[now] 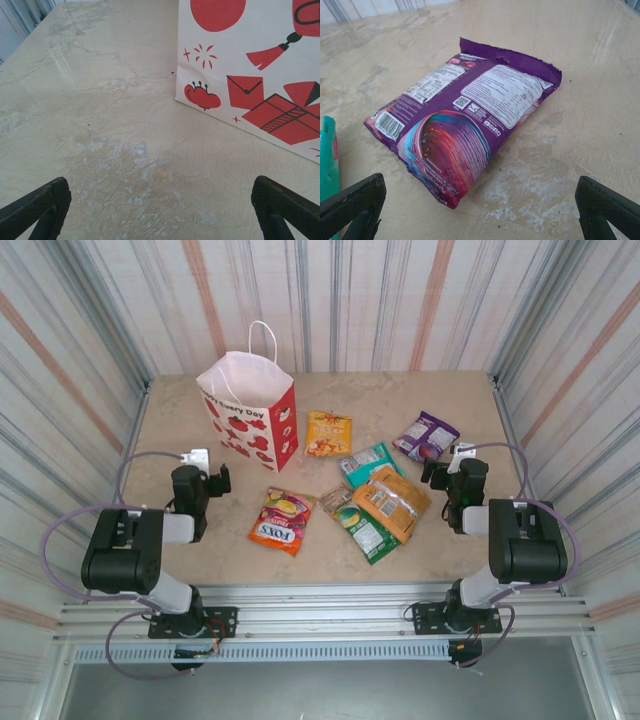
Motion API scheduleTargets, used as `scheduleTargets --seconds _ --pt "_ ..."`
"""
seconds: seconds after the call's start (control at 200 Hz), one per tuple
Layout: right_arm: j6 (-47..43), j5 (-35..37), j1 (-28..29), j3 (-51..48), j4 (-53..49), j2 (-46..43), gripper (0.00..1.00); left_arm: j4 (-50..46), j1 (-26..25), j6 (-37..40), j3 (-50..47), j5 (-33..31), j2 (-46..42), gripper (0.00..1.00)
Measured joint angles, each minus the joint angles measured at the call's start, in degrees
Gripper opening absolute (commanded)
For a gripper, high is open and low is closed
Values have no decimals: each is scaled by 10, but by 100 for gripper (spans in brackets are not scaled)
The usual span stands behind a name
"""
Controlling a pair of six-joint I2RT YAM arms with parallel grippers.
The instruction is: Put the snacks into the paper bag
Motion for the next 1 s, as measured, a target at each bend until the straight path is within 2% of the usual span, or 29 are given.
scheduleTargets --seconds 0.075,0.271,0.356,0.486,0.631,0.797,1.002 --pt "0 6 3 3 -33 -19 99 -74 -10 0 25 -10 -42 96" --pt "14 -9 8 111 -263 -146 99 -292 -20 -22 139 -2 -199 82" --pt "34 -30 15 164 -343 -197 99 -400 -32 -35 195 22 -253 75" --pt "68 -73 41 220 -445 -247 99 -565 -65 -45 298 70 -292 72" --pt "90 -109 94 263 -535 -259 99 -735 -123 -43 459 116 -261 70" --pt "99 -142 146 305 -615 -256 99 -894 -202 -30 645 153 -175 68" --pt "99 -160 172 349 -665 -238 99 -1067 -226 -14 879 153 -21 65"
